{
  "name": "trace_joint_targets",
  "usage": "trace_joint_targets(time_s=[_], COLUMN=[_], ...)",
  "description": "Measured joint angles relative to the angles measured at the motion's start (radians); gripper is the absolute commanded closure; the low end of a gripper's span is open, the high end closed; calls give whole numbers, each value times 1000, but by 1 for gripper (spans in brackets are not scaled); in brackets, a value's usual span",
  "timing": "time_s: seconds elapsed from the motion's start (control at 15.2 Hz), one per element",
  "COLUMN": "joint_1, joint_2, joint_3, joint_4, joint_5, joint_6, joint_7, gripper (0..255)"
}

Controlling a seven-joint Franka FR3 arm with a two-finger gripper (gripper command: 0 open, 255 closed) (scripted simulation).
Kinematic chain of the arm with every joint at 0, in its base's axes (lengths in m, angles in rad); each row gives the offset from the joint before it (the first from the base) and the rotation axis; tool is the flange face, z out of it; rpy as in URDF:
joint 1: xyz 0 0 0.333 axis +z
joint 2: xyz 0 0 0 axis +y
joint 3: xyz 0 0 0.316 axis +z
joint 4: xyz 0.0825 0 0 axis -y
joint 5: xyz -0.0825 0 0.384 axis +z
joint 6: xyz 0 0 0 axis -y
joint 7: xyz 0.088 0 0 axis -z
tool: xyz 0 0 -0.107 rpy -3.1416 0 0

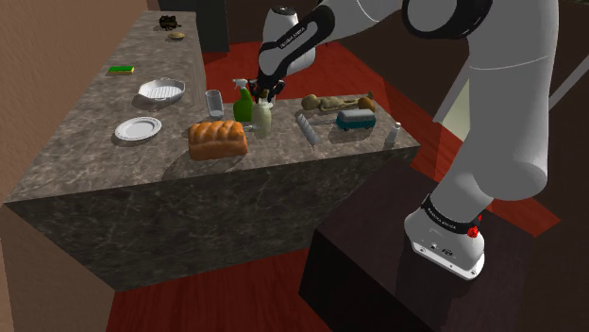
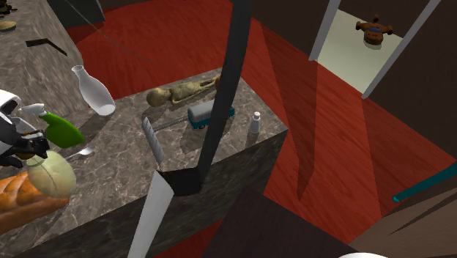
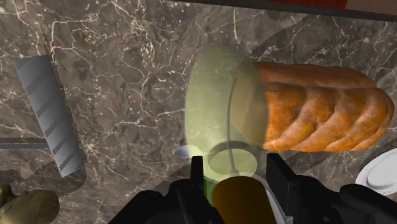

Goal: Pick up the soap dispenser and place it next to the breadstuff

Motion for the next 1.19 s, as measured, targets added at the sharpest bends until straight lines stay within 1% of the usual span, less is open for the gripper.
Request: trace_joint_targets(time_s=[1.19], joint_1=[-34], joint_2=[166], joint_3=[43], joint_4=[3], joint_5=[41], joint_6=[163], joint_7=[-22], gripper=[255])
